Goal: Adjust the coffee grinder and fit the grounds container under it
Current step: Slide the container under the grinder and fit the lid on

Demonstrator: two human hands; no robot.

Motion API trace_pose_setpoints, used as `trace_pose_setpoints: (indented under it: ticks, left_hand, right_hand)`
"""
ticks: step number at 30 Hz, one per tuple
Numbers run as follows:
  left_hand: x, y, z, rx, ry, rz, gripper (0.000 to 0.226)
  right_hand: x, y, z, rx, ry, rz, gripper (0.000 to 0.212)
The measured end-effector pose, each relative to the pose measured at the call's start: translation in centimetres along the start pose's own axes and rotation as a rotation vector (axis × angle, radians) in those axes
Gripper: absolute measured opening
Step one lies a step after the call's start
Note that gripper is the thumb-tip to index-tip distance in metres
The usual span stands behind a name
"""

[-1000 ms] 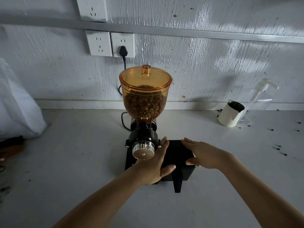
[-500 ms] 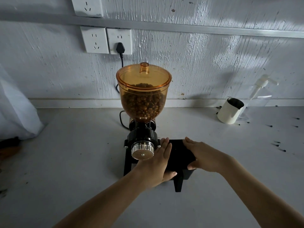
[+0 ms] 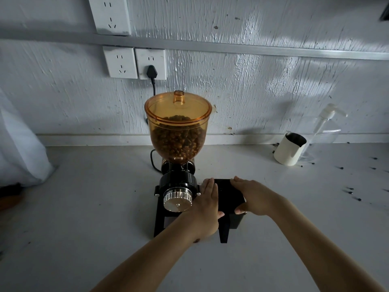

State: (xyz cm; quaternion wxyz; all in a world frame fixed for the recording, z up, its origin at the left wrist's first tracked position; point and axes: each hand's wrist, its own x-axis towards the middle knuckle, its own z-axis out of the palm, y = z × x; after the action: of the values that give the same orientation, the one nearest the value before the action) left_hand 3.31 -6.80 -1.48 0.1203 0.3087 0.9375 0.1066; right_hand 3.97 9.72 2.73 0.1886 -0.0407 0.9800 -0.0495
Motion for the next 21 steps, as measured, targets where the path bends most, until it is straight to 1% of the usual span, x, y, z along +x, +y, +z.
trace_pose_setpoints:
  ticks: [3,6,9,12,13,15,19,21]
  left_hand:
    - [1.2,0.9,-0.5,0.040,-0.007,-0.090,0.075]
    - [2.5,1.7,-0.7,0.118,0.040,-0.196,0.072]
    - [3.6,2.0,-1.3,0.131,0.102,-0.216,0.066]
    - [4.1,1.9,-1.7,0.068,0.106,-0.248,0.064]
    - [4.1,1.9,-1.7,0.039,0.132,-0.263,0.065]
    - [4.0,2.1,-1.6,0.057,0.316,-0.290,0.074]
    - [3.6,2.2,-1.4,0.135,0.280,-0.330,0.079]
    - [3.4,2.3,-1.8,0.170,0.335,-0.340,0.077]
  right_hand:
    - [1.3,0.2,-0.8,0.012,0.000,0.019,0.093]
    - [2.6,0.4,-1.5,0.029,0.002,0.037,0.093]
    - [3.8,0.3,-2.1,0.008,0.001,0.054,0.085]
    - [4.8,0.2,-2.5,-0.008,-0.006,0.064,0.083]
    - [5.0,0.2,-2.5,-0.014,-0.007,0.065,0.084]
    - [5.2,0.2,-2.5,-0.015,0.000,0.062,0.084]
    - [5.1,0.5,-2.2,0.027,0.018,0.057,0.083]
    - [5.0,0.5,-2.1,0.034,0.026,0.061,0.082]
